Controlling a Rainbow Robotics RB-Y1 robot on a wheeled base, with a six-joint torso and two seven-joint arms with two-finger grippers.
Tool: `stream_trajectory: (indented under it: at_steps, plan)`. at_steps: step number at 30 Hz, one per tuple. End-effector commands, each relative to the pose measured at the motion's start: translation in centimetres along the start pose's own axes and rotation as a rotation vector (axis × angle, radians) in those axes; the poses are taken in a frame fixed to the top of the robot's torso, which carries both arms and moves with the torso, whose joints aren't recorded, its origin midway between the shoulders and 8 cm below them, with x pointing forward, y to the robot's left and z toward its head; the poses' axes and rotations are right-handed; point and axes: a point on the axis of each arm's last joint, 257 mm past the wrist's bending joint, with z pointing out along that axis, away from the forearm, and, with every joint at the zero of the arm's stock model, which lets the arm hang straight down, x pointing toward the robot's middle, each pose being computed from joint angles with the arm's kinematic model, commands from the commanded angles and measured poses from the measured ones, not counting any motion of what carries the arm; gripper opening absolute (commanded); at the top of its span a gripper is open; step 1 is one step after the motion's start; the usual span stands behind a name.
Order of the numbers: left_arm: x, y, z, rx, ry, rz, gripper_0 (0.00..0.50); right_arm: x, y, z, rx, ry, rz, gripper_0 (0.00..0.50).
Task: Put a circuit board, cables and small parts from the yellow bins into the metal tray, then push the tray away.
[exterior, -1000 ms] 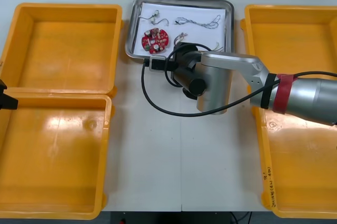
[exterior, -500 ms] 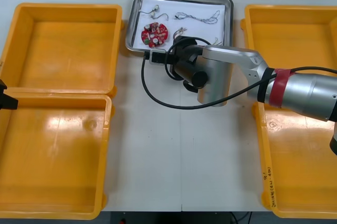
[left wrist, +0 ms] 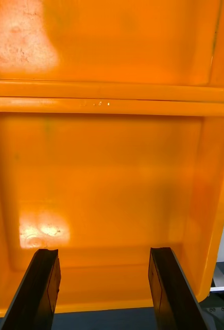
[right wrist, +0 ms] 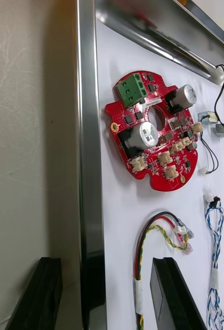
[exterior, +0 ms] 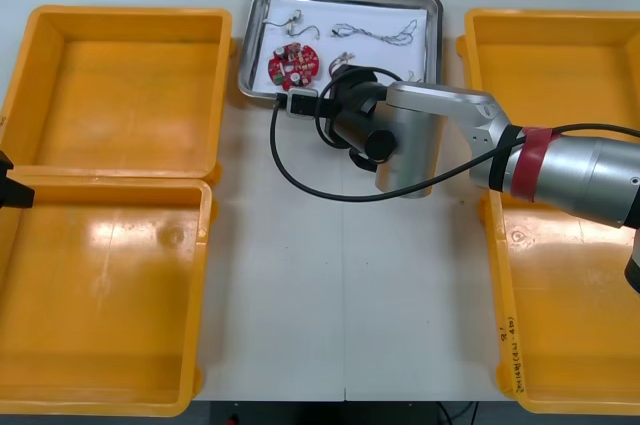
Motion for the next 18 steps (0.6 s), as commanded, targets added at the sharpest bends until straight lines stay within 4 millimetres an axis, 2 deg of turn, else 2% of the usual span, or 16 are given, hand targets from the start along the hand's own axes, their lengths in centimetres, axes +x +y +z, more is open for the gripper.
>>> stream_trajectory:
  at_steps: [1, 7, 18]
  plan:
    - [-0.4, 0.9, -1.3, -0.042, -0.025, 0.108, 0.500, 0.1, 0.5, 0.0, -0.009, 0.005, 0.042, 0.500]
    - [-0.4, 0.9, -1.3, -0.042, -0.025, 0.108, 0.500, -0.5, 0.9, -1.1, -0.049, 0.050, 0.113, 0.500]
    - [-0.4, 0.9, -1.3, -0.042, -0.025, 0.108, 0.500, -1.3, 1.0, -4.0, -0.062, 0.153, 0.123, 0.500]
